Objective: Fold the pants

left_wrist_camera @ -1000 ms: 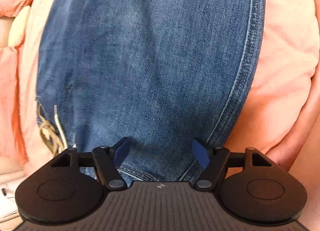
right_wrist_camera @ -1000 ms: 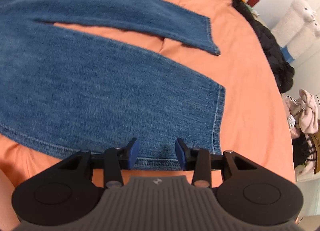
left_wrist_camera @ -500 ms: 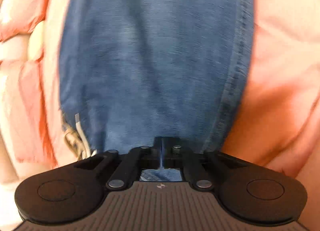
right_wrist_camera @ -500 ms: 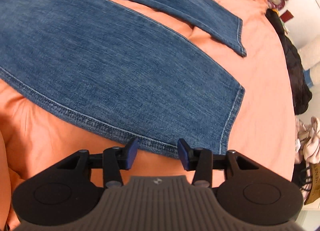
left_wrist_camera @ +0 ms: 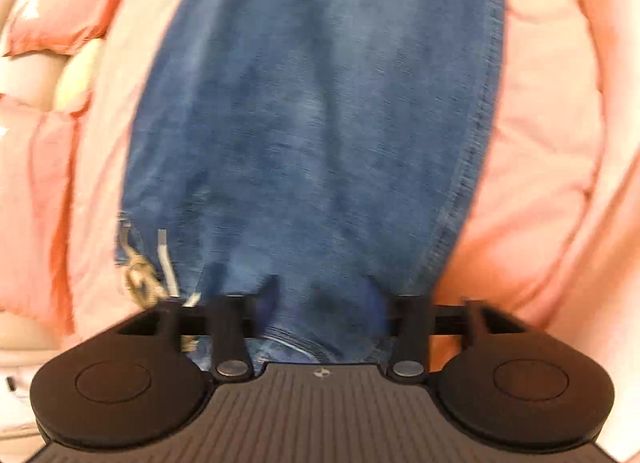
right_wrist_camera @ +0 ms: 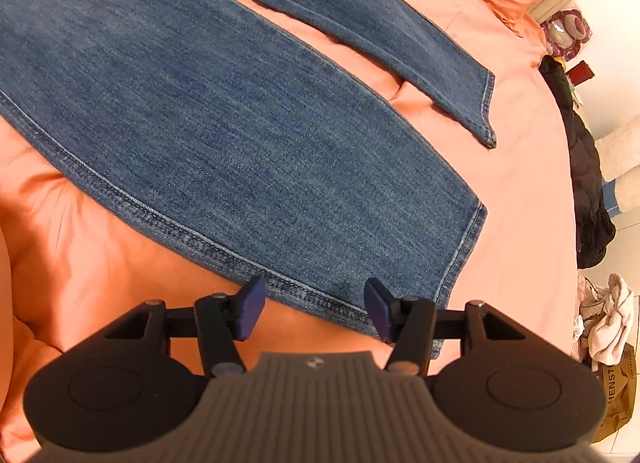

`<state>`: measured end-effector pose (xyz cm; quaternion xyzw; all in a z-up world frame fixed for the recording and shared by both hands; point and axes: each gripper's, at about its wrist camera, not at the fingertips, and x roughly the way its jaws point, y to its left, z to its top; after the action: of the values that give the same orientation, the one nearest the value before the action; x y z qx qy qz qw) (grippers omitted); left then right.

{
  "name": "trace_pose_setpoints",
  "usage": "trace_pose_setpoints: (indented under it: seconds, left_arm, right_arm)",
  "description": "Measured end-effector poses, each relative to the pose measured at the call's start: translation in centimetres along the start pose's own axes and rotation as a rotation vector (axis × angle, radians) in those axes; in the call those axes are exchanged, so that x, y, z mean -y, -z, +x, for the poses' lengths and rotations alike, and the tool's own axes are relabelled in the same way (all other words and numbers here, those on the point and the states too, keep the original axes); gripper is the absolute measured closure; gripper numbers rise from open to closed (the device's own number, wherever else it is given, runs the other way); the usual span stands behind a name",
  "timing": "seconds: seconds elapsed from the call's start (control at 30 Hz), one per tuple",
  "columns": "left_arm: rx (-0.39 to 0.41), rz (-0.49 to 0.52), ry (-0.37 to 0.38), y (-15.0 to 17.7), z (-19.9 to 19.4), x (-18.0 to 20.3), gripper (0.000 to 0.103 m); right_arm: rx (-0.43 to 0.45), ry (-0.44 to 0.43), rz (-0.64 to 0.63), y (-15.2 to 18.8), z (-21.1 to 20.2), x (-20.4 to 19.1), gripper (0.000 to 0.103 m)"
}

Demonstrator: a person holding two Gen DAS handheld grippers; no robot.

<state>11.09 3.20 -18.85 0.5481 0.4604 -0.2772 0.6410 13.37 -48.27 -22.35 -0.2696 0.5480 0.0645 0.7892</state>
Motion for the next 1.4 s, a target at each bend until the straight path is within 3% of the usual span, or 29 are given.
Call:
trace_pose_setpoints:
  seconds: [0.13, 0.3, 0.43, 0.53, 0.6, 0.67, 0.77, 0.87, 1.0, 1.03, 1.07, 1.17, 1.4]
  left_arm:
    - [-0.051, 0.013, 0.105, -0.3, 1.7, 1.1, 0.028]
    - [-0.120, 0.010, 0.135, -1.1, 4.6, 2.3, 0.027]
    - [-0.133, 0.054, 0.079, -1.7, 5.4, 3.9, 0.030]
    - [-0.115, 0.048, 0.052, -1.6, 5.1, 4.3, 0.046]
    - [-0.102, 0.025, 0.016, -1.6, 4.8, 4.3, 0.063]
    - [-0.094, -0.026, 0.035, -1.5, 4.6, 3.7, 0.087]
    - [-0.050, -0.079, -0.025, -1.4, 3.7, 3.0, 0.097]
    - [0.003, -0.179, -0.059, -0.6, 2.4, 1.6, 0.098]
    - [0.073, -0.281, -0.102, -0.4, -0.1, 0.3, 0.098]
    - [0.088, -0.299, -0.116, -0.3, -0.6, 0.2, 0.098]
    - [0.103, -0.315, -0.130, -0.4, -0.7, -0.5, 0.098]
    - [0.137, -0.359, -0.178, -0.4, -2.8, -0.7, 0.098]
    - [0.206, -0.411, -0.293, -1.3, -6.3, -5.7, 0.098]
  right_arm:
    - [-0.009, 0.019, 0.005, 0.5, 0.0, -0.1, 0.051]
    - [-0.004, 0.028, 0.038, 1.2, -0.2, 0.2, 0.051]
    - [-0.009, 0.019, 0.022, 1.6, -0.3, 0.2, 0.051]
    - [-0.018, 0.000, 0.007, 2.0, -0.2, 0.3, 0.052]
    - [-0.017, -0.004, -0.001, 2.2, 0.0, 0.2, 0.052]
    - [-0.008, -0.007, -0.011, 2.3, 0.4, -0.1, 0.052]
    - [0.013, -0.013, -0.049, 2.1, 0.9, -0.8, 0.052]
    - [0.035, -0.010, -0.136, 1.8, 1.5, -2.3, 0.053]
    - [0.051, 0.002, -0.198, 1.5, 2.1, -3.4, 0.071]
    - [0.057, 0.016, -0.200, 1.5, 2.0, -3.5, 0.089]
    - [0.061, 0.040, -0.201, 1.3, 1.9, -3.5, 0.096]
    - [0.107, 0.088, -0.162, 1.1, 0.6, -2.9, 0.103]
    - [0.298, 0.268, 0.008, -2.8, -6.4, 0.9, 0.103]
